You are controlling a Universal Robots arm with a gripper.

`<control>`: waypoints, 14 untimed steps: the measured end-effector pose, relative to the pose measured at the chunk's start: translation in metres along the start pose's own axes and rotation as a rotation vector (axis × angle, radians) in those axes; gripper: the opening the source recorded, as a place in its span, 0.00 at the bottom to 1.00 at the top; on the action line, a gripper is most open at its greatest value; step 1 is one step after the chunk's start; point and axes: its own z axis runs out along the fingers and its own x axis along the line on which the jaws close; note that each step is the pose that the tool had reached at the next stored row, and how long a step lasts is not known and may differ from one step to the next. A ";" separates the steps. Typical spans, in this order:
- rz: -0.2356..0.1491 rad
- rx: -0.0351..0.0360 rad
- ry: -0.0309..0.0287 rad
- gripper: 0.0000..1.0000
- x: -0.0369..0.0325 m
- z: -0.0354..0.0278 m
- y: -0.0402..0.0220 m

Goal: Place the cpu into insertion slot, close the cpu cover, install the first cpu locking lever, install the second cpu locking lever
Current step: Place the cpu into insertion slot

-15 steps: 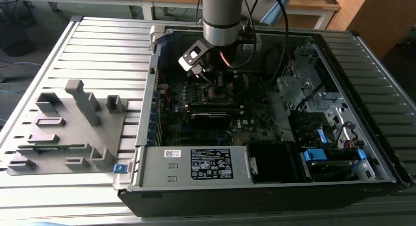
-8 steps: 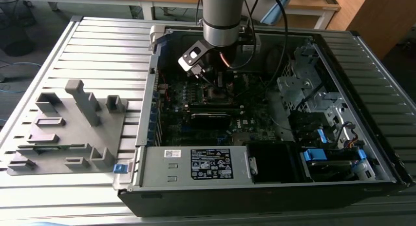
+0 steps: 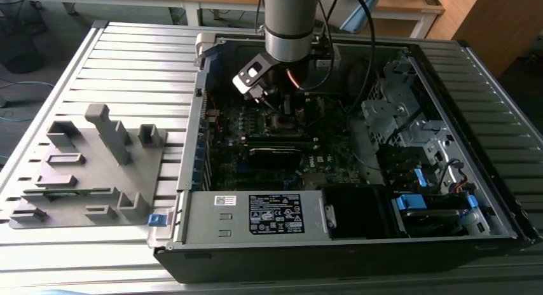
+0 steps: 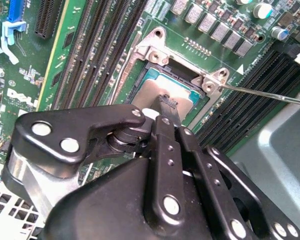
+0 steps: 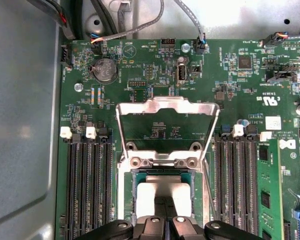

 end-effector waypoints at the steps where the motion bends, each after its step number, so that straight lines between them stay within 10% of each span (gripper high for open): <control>1: 0.000 0.0001 -0.0002 0.11 0.0000 0.0001 0.0000; 14: 0.000 -0.0002 0.0003 0.11 0.0002 -0.0076 0.0006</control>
